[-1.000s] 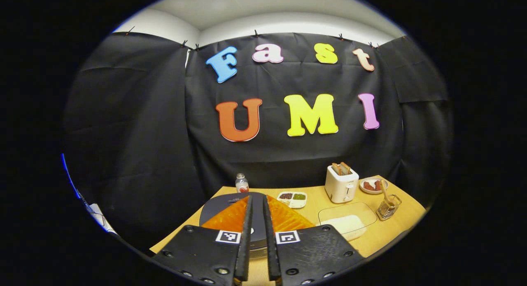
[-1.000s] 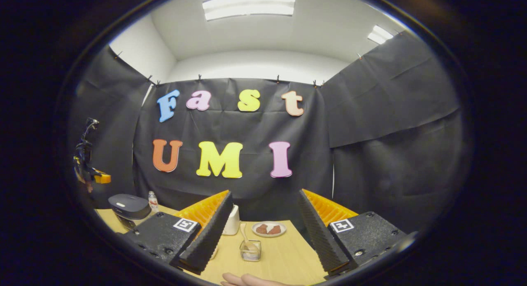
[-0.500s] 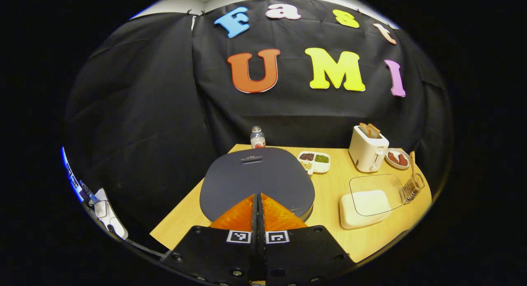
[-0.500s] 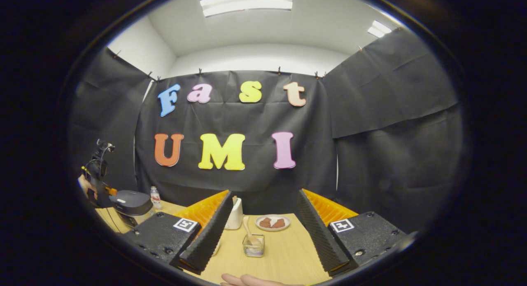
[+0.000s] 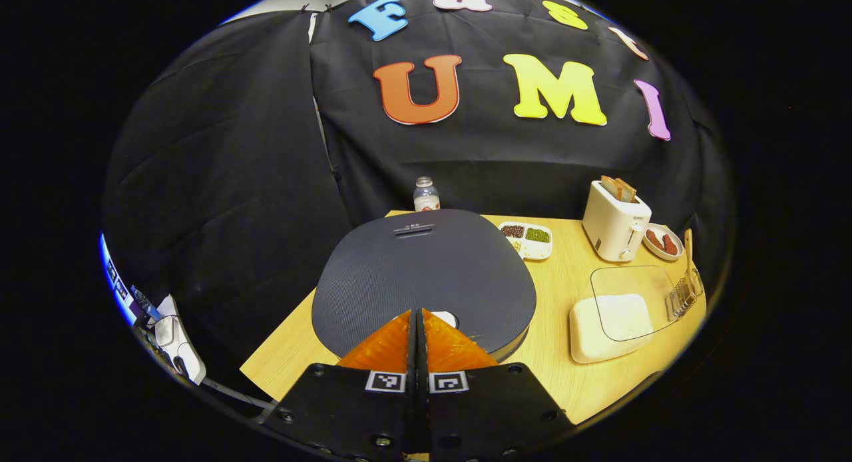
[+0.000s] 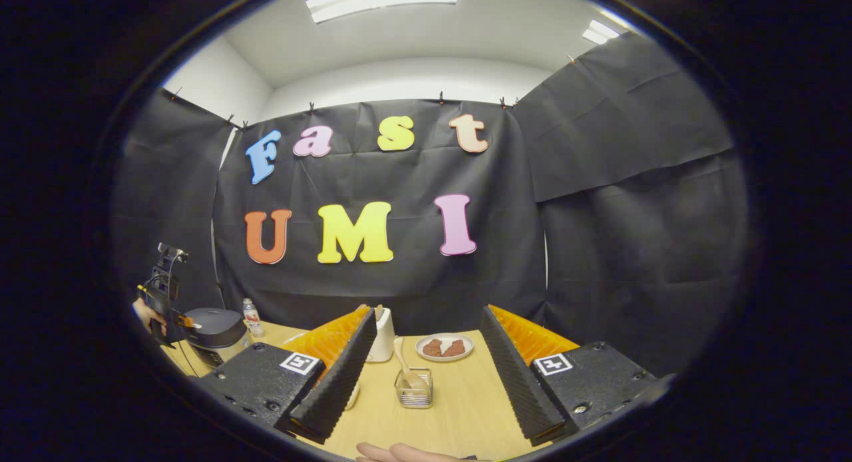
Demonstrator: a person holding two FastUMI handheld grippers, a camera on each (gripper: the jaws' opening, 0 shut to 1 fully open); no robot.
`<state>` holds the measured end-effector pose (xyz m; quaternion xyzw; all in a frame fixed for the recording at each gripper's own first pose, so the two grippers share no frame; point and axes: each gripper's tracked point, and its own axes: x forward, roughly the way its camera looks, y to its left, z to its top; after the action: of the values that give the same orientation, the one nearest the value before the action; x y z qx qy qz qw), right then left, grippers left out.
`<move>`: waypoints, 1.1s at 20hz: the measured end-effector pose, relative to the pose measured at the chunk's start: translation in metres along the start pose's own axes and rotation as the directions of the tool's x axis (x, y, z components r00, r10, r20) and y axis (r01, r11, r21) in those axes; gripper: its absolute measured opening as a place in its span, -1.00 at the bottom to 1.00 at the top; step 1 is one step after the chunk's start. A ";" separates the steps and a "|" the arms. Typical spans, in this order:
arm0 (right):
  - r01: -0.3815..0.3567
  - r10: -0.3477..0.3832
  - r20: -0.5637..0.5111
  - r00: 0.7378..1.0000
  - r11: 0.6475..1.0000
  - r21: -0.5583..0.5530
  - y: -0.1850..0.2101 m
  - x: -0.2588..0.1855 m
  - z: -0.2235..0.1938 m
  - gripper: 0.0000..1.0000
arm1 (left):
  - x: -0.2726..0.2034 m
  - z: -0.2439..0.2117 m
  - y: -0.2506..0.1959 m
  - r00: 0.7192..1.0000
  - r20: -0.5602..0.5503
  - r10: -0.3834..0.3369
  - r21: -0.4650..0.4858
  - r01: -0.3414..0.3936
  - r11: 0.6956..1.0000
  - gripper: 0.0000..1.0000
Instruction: Close the left gripper, press the button to open the rice cooker; take a wooden spoon from the chopstick holder with the right hand, scoop a spoonful of rice and pour it into the rice cooker, then put the wooden spoon back into the chopstick holder.
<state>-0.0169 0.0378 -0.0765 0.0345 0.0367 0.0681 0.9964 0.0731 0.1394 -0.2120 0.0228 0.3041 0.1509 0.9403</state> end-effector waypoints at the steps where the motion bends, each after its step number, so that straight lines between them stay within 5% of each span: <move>1: -0.001 0.001 -0.004 1.000 1.000 -0.003 0.001 0.001 -0.002 1.00 | -0.001 -0.001 0.000 1.000 -0.015 -0.002 -0.029 0.002 1.000 -1.00; 11: -0.007 0.005 -0.055 0.998 0.999 -0.032 0.004 -0.006 -0.021 1.00 | -0.004 -0.003 -0.001 0.999 0.049 0.004 -0.044 -0.001 0.999 -1.00; 15: 0.022 -0.023 -0.020 1.000 0.999 -0.032 -0.007 -0.005 -0.015 1.00 | -0.020 0.011 0.010 0.986 0.146 0.082 0.007 -0.084 0.996 -1.00; 16: 0.033 -0.034 -0.012 0.999 0.999 -0.036 -0.010 -0.004 -0.015 1.00 | -0.032 0.022 0.019 0.972 0.198 0.126 -0.011 -0.127 0.992 -0.38; 18: 0.051 -0.052 -0.014 0.999 0.998 -0.042 -0.015 -0.003 -0.018 1.00 | -0.065 0.040 0.025 0.947 0.279 0.159 -0.088 -0.140 0.986 0.20; 20: 0.062 -0.063 -0.025 0.998 0.997 -0.046 -0.019 0.002 -0.022 1.00 | -0.097 0.046 0.004 0.944 0.317 0.089 -0.125 -0.052 0.991 0.80; 22: 0.069 -0.071 -0.033 0.997 0.996 -0.050 -0.020 0.007 -0.028 1.00 | -0.130 0.055 -0.005 0.924 0.379 0.049 -0.118 -0.004 0.993 0.94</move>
<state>-0.0098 0.0210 -0.1063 0.0076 0.0537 0.0345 0.9979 0.0059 0.0986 -0.0942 0.0016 0.1058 0.1738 0.9791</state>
